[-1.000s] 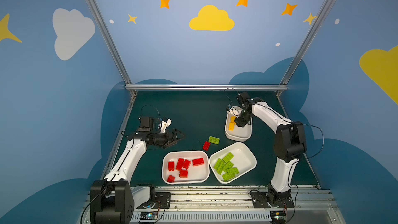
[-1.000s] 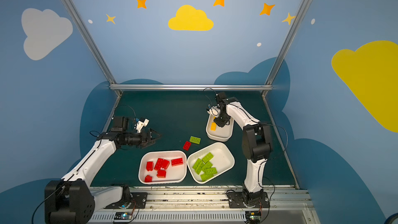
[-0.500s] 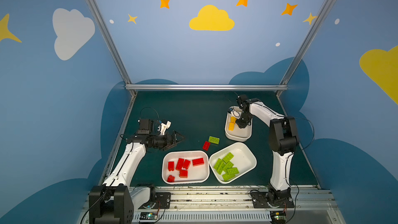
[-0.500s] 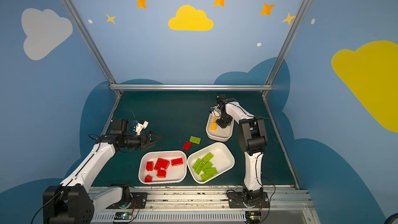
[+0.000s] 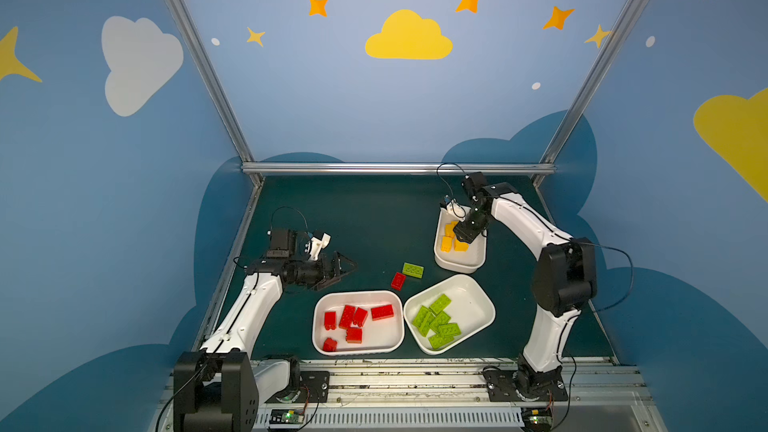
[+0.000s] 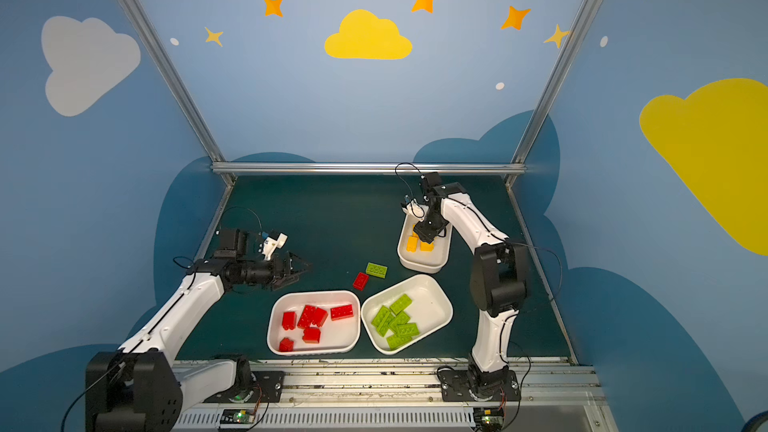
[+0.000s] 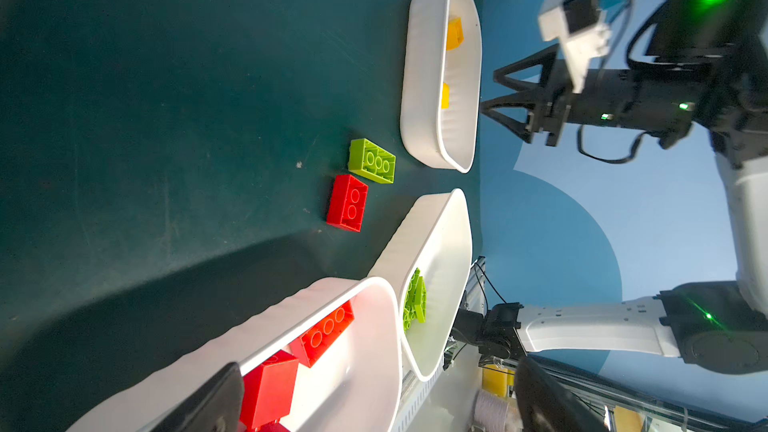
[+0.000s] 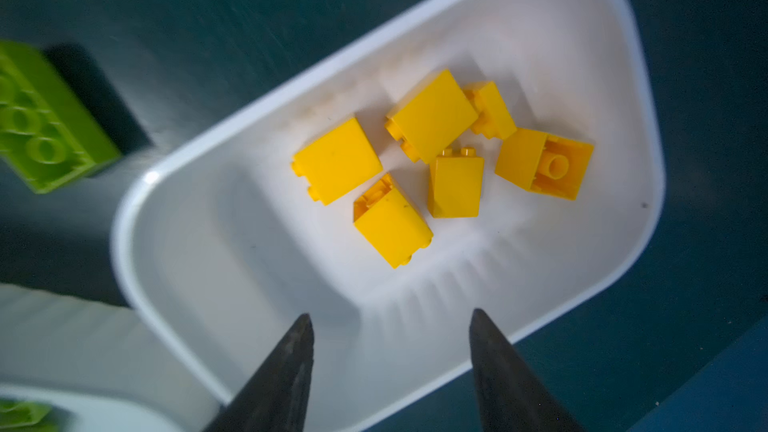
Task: Sort the legos into containers by color
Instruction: 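Move the right gripper to the loose bricks and grasp the lime-green brick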
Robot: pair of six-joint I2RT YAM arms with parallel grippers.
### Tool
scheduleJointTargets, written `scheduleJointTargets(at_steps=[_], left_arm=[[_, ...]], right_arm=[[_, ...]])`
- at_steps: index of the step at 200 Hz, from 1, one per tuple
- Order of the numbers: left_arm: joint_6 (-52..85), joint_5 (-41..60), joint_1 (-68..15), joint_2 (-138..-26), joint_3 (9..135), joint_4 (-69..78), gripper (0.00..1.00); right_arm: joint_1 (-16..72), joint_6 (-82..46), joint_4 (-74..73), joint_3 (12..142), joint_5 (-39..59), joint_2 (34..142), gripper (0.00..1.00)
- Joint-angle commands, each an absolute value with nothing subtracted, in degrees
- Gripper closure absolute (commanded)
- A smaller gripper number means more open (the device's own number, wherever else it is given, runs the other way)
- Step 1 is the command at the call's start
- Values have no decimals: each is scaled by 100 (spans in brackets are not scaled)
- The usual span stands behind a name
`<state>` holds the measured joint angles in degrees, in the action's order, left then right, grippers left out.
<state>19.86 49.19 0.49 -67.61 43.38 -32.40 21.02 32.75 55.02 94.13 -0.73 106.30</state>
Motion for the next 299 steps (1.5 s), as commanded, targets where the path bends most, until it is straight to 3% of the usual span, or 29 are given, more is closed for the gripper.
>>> scheduleJointTargets(at_steps=[1, 35, 80, 179, 205, 250, 299], left_arm=[[1882, 4998, 78, -6828, 4416, -3181, 0], [1855, 5023, 75, -6864, 4460, -3211, 1], [1808, 5010, 73, -6730, 4465, -3347, 0], [1900, 5023, 107, -6373, 4331, -3397, 1], [1898, 5033, 110, -6407, 4346, -3401, 0], [1916, 5040, 118, -6416, 4343, -3367, 1], [1968, 5104, 123, -6519, 4376, -3261, 0]], right_arm=[[2524, 3215, 5701, 9180, 678, 10088, 38], [3287, 3507, 5618, 8818, 721, 9917, 32], [3963, 3478, 5473, 8896, 394, 10619, 30], [4157, 3630, 5153, 9344, 186, 12085, 34], [4153, 3568, 5202, 9549, 201, 12344, 42], [4123, 3434, 5263, 9581, 360, 12287, 80], [3946, 3035, 5332, 9161, 615, 10835, 84]])
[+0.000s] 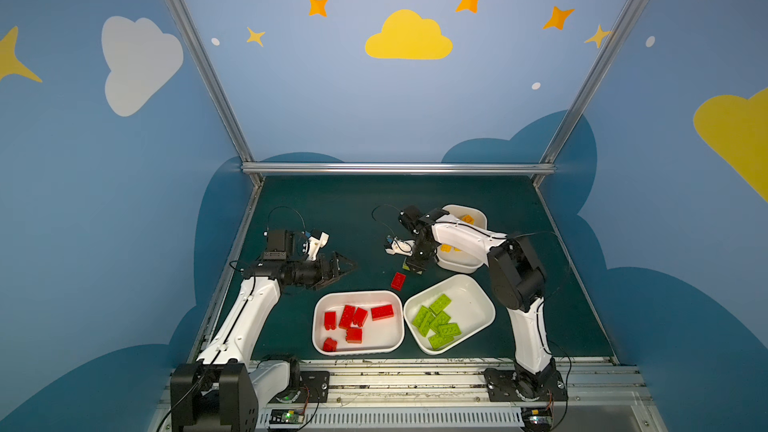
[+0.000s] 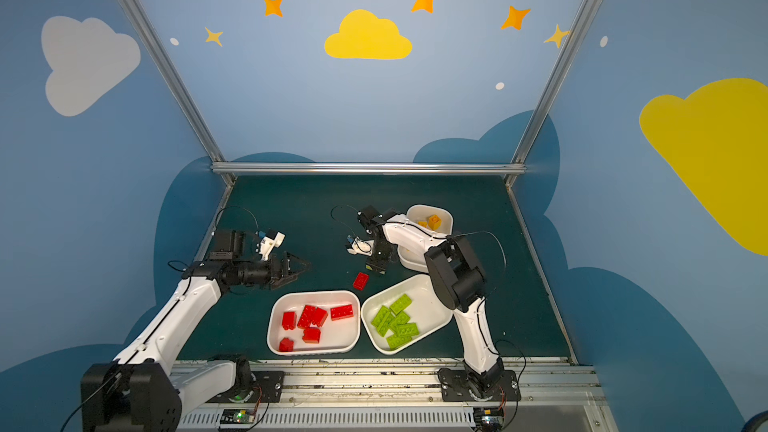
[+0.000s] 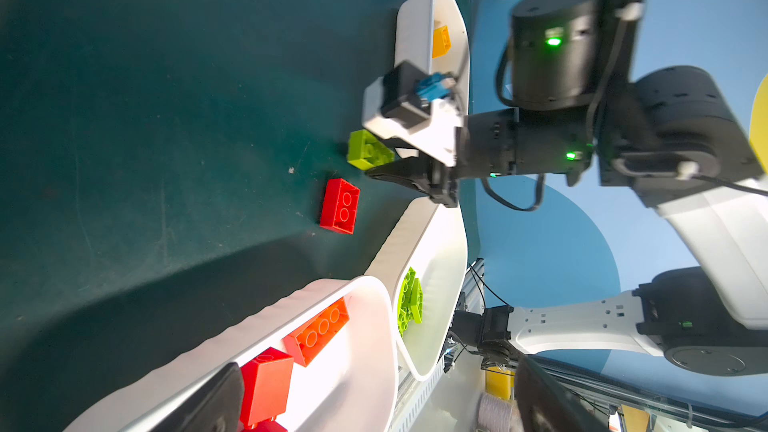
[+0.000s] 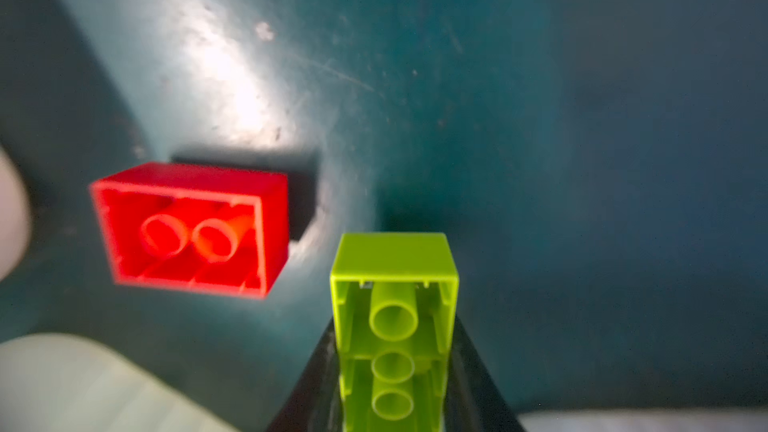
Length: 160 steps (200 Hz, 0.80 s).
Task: Sort the legos into containers by color
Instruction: 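Move the right gripper to the loose bricks and grasp the lime-green brick, then carry the lime-green brick with the right gripper and drop it into the middle bin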
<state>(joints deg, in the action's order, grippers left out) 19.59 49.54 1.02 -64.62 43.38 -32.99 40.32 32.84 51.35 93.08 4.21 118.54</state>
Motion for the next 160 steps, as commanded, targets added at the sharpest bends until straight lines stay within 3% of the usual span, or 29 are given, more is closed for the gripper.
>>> scheduleJointTargets(at_steps=[1, 54, 98, 160], left_arm=[[1969, 5105, 119, -6525, 4377, -3257, 0], [2045, 5269, 117, -6712, 4515, -3060, 0], [2117, 5387, 117, -6842, 4566, -2850, 0], [2143, 5483, 119, -7031, 4648, -2704, 0]], right_arm=[[3946, 3034, 5342, 9151, 615, 10801, 84], [3954, 3115, 6020, 8030, 332, 9121, 83], [3955, 3375, 5974, 6290, -66, 7827, 82], [3997, 3218, 4886, 5013, -454, 7590, 77]])
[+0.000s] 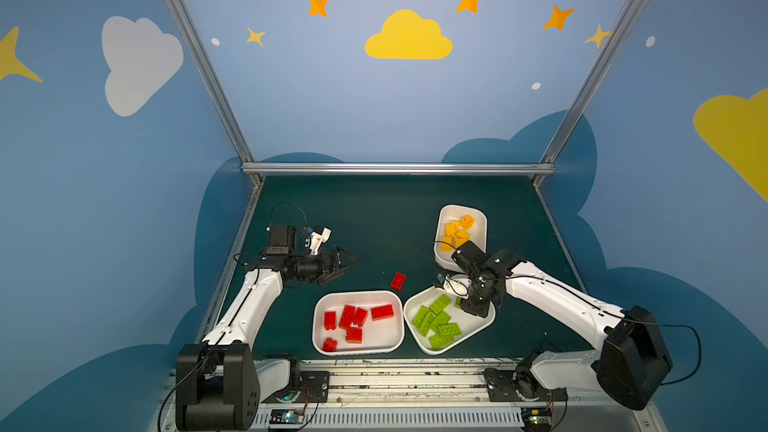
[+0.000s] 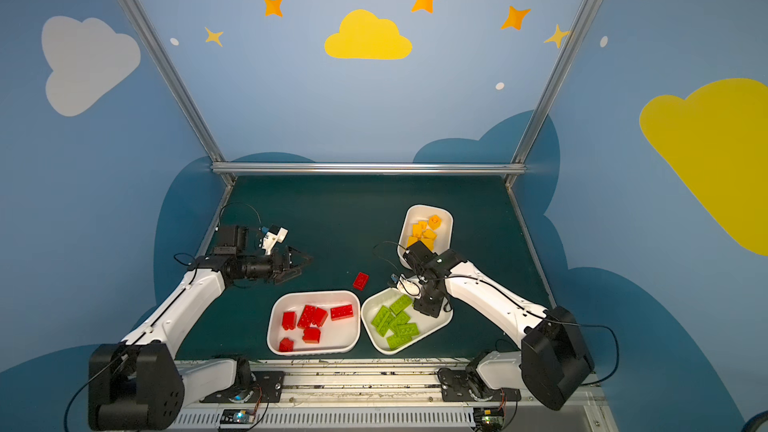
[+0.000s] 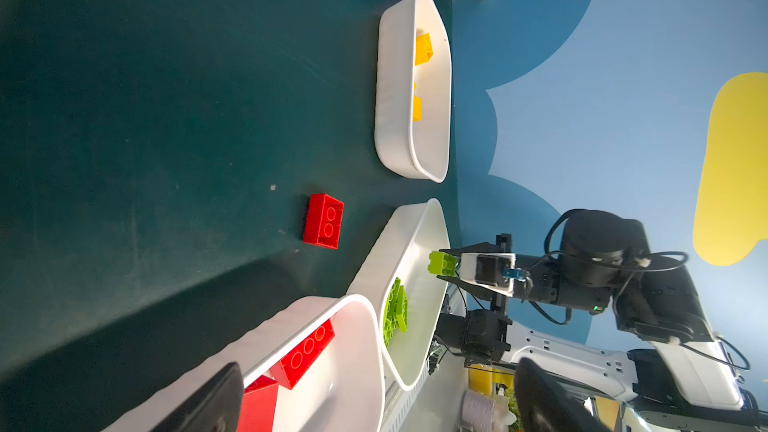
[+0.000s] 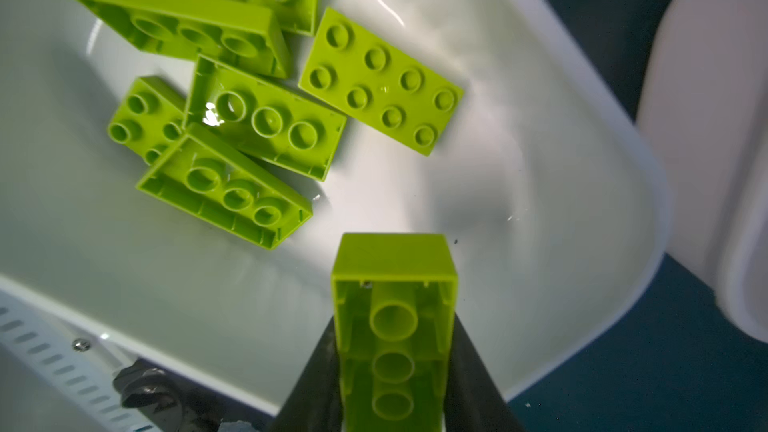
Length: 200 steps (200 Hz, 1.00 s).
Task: Sort the legos into containers by color
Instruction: 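Carry the lime-green brick with the right gripper and drop it into the middle bin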
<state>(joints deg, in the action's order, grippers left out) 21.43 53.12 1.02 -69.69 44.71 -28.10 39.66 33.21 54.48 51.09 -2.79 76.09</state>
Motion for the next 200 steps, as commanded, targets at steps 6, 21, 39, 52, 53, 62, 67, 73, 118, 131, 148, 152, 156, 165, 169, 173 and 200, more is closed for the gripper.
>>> scheduleJointTargets(at_steps=[6, 21, 39, 52, 53, 62, 67, 73, 118, 131, 148, 152, 156, 165, 169, 173, 200], left_arm=[[2135, 5484, 111, -7040, 4646, -2692, 1], [2139, 5475, 118, -7033, 4638, -2668, 0], [2138, 5475, 119, -7027, 4631, -2659, 1], [2136, 5473, 122, -7044, 4630, -2665, 0], [2132, 5474, 118, -7038, 4631, -2664, 0], [2119, 5471, 120, -7031, 4647, -2687, 1], [2106, 5475, 119, -7032, 4649, -2703, 0], [2098, 5471, 118, -7031, 4654, -2707, 0], [2082, 5451, 122, -7009, 4627, -2742, 0], [2058, 5449, 123, -7030, 4637, -2780, 0], [1974, 5449, 122, -7088, 4714, -2879, 0], [1965, 5439, 121, -7110, 4737, -2903, 0], [1960, 5428, 117, -7117, 4746, -2918, 0], [1960, 5423, 117, -7135, 4779, -2918, 0], [1968, 5423, 118, -7132, 4788, -2911, 0], [1971, 5418, 123, -7128, 4790, -2902, 0], [2014, 5396, 122, -7089, 4823, -2848, 0]], right_arm=[[3991, 3208, 4828, 4974, -415, 7639, 76], [4033, 3234, 4710, 4830, -332, 7791, 77], [4081, 3132, 4565, 4716, -281, 7913, 77], [4117, 3096, 4551, 4701, -229, 8016, 76], [4124, 3090, 4552, 4702, -229, 8025, 76], [4164, 3064, 4596, 4708, -243, 8081, 75], [4171, 3052, 4617, 4703, -245, 8096, 73], [4171, 3032, 4651, 4704, -242, 8116, 70], [4127, 2707, 4940, 4992, -431, 7845, 41], [4104, 2528, 5197, 5319, -372, 7747, 39], [4052, 2494, 5386, 5718, -243, 7629, 37], [4044, 2496, 5395, 5800, -213, 7594, 37], [4034, 2496, 5392, 5900, -168, 7573, 36], [4010, 2474, 5358, 6112, -73, 7542, 34], [3995, 2451, 5339, 6215, -23, 7543, 34], [3982, 2419, 5316, 6319, 21, 7553, 33], [3955, 1504, 4962, 6973, 46, 7810, 30]])
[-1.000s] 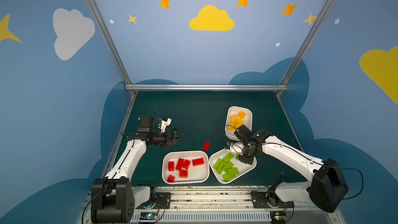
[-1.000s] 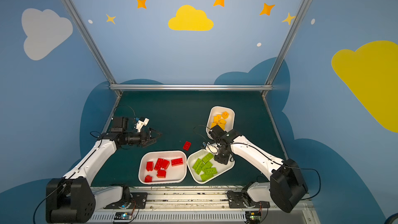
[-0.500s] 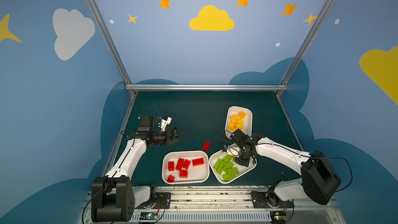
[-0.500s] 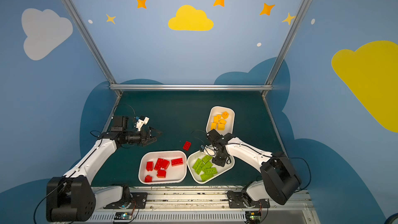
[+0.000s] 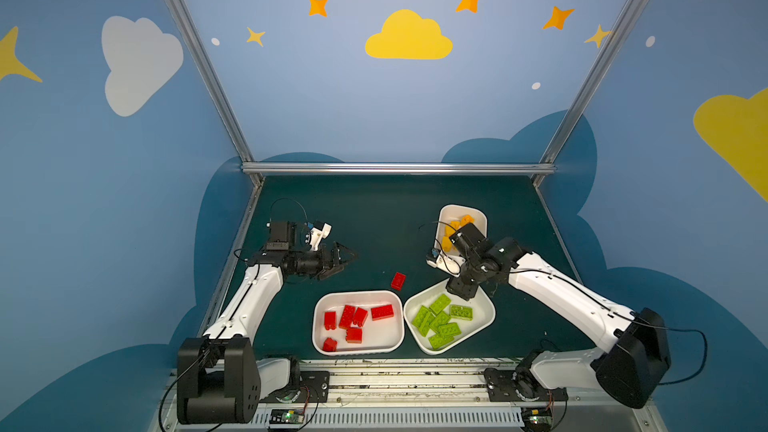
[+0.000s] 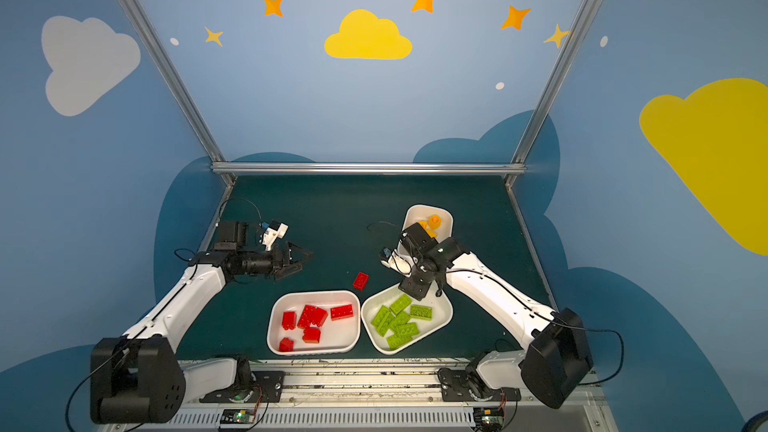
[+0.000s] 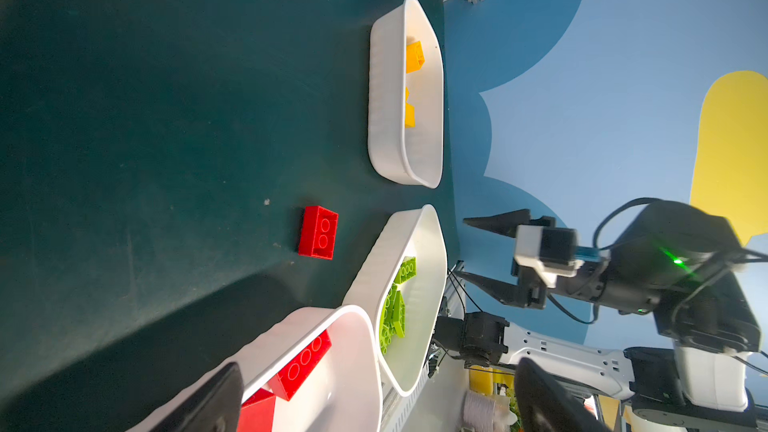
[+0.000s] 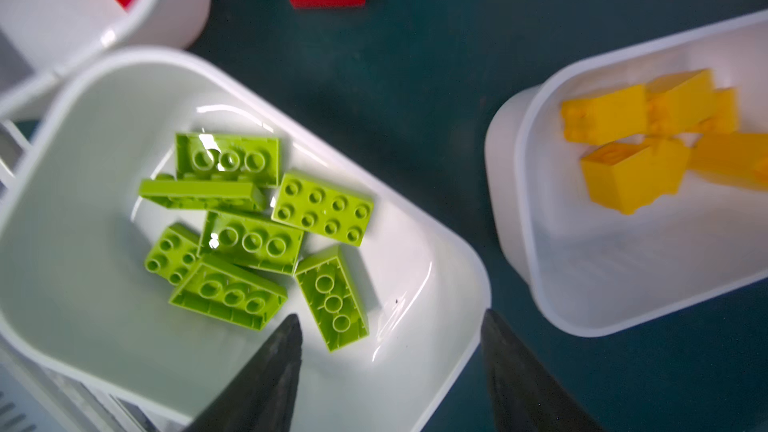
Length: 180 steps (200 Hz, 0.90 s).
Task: Sort the legos into containers by color
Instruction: 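Carry the lime-green brick with the right gripper and drop it into the middle bin, then move the right gripper to the last red brick and grasp it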
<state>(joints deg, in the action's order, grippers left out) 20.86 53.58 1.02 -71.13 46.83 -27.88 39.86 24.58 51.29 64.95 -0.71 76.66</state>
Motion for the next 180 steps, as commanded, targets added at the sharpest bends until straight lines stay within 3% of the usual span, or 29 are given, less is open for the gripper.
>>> scheduleJointTargets(at_steps=[1, 40, 59, 92, 143, 180], left_arm=[[2018, 5396, 123, -7087, 4820, -2848, 0], [2050, 5391, 126, -7040, 4788, -2769, 0], [2030, 5415, 125, -7058, 4786, -2744, 0], [2012, 5465, 129, -7051, 4780, -2725, 0], [1947, 5505, 127, -6936, 4712, -2777, 0], [1905, 5506, 121, -6886, 4668, -2863, 0]], right_arm=[[3951, 1411, 4955, 6998, 36, 7825, 30], [3920, -1330, 4848, 7827, 715, 8532, 28], [3944, -3187, 4751, 7963, 774, 8853, 28], [4139, -5135, 4499, 7888, 369, 9107, 28], [4730, -6097, 4814, 8379, -386, 9852, 26], [4785, -6477, 4603, 8552, -168, 10509, 28]])
